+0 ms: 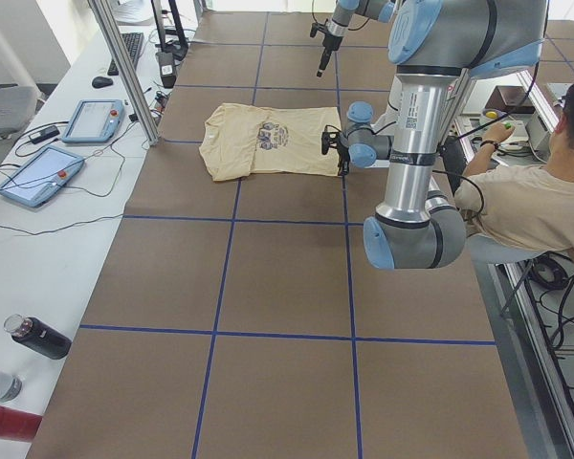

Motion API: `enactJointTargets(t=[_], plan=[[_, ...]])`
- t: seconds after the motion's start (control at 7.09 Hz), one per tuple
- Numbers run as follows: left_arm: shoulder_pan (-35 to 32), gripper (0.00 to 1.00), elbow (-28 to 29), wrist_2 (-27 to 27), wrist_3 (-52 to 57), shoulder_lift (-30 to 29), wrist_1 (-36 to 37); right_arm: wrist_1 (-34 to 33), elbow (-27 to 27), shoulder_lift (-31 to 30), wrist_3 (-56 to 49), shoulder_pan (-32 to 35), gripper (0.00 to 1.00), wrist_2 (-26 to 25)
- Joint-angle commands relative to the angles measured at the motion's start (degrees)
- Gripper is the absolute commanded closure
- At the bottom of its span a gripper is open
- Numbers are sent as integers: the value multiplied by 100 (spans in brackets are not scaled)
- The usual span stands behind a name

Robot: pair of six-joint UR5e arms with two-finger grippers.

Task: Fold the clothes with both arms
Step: 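Lower both grippers and grasp the two hem corners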

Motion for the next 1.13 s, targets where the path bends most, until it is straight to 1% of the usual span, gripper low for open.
enactJointTargets(t=[0.0, 0.42, 0.56, 0.71, 0.85, 0.99], plan=[[-7, 55, -15, -2, 4, 45, 21, 0, 1, 3, 0, 7, 0, -3], [10, 55, 38, -10, 4, 45, 30, -9, -8, -5, 0, -2, 0, -3], [19, 59, 38, -10, 4, 45, 30, -9, -8, -5, 0, -2, 0, 6], [19, 78, 38, -10, -5, 36, 30, -9, -8, -5, 0, -2, 0, 6], [10, 100, 29, -10, -5, 45, 30, 0, 1, -5, 0, -2, 0, 6], [2, 100, -6, -2, -5, 45, 30, -9, -8, -5, 0, -10, 0, 6]])
